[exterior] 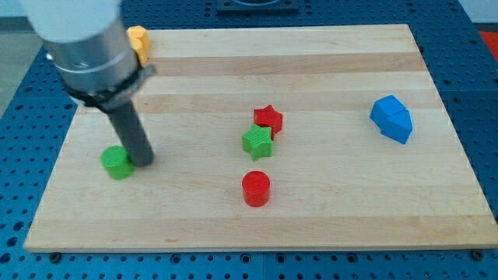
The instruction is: Slide the green circle slightly up
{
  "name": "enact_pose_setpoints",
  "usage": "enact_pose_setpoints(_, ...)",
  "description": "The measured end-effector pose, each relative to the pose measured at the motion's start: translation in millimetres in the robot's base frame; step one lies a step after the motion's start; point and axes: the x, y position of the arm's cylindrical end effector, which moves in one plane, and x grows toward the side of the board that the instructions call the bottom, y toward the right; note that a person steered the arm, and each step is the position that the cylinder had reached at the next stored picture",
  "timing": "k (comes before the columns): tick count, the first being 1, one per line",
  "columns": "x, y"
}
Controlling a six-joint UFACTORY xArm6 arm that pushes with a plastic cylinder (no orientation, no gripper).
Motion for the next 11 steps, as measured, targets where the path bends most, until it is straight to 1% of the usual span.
enact_pose_setpoints(1, -28.0, -42.5)
enact_pose_setpoints(2, -21.7, -18.8)
enact_pose_setpoints(3, -8.0, 32.6)
enact_pose_setpoints(4, 26.8, 34.2)
enact_pose_setpoints(5, 44.1, -17.1)
enact_pose_setpoints(6, 31.4, -65.9)
enact_pose_setpoints(7, -7.1, -68.9)
enact_pose_setpoints(8, -32.9, -68.9)
enact_pose_setpoints(9, -24.8, -70.7)
enact_pose_setpoints(10, -2.7, -70.8)
enact_pose_setpoints(11, 2.0, -60.0)
